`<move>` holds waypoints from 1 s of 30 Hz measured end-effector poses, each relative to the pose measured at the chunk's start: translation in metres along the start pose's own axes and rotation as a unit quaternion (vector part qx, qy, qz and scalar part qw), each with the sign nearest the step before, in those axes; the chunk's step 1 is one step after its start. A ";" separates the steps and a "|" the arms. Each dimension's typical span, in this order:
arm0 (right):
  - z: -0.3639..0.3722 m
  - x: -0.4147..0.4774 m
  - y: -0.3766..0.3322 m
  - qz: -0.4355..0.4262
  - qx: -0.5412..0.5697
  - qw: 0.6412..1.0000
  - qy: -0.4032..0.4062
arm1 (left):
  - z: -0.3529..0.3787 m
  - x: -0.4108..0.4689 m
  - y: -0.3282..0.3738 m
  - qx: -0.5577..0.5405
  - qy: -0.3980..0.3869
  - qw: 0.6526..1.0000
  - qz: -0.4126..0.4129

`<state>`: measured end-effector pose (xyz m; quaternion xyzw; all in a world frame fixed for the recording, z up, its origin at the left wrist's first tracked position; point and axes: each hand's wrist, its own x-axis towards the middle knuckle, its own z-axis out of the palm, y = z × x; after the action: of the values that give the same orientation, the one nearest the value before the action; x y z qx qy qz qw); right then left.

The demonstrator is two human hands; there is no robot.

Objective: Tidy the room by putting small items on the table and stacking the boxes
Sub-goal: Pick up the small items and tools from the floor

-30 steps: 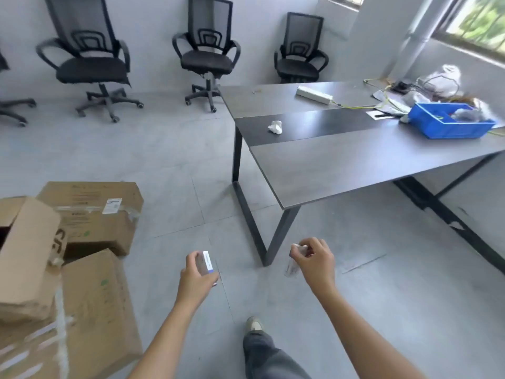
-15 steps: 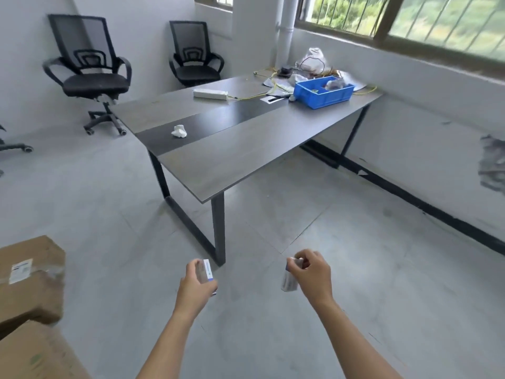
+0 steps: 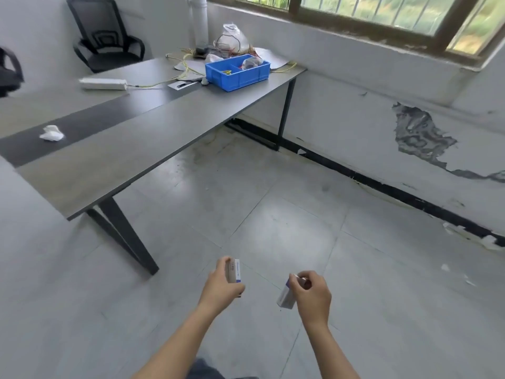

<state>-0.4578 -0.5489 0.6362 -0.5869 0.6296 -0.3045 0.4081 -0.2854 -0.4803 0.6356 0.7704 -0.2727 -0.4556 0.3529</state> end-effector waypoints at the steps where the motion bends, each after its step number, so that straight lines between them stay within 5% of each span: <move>1: -0.003 0.007 0.003 0.007 0.006 1.000 0.000 | 0.005 0.005 0.004 -0.004 0.000 1.000 -0.006; 8: 0.018 0.076 0.000 0.032 0.009 0.999 -0.040 | 0.005 0.071 0.028 -0.028 0.070 0.996 -0.042; 21: 0.056 0.316 -0.094 0.024 0.038 0.997 0.058 | -0.016 0.296 0.199 -0.076 0.063 0.995 0.012; 30: 0.094 0.421 -0.096 0.097 0.044 0.994 0.008 | 0.000 0.378 0.214 -0.042 0.054 0.992 -0.105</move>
<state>-0.3194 -0.9676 0.6075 -0.5021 0.6729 -0.2955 0.4558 -0.1414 -0.8896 0.6128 0.8028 -0.1508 -0.4590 0.3496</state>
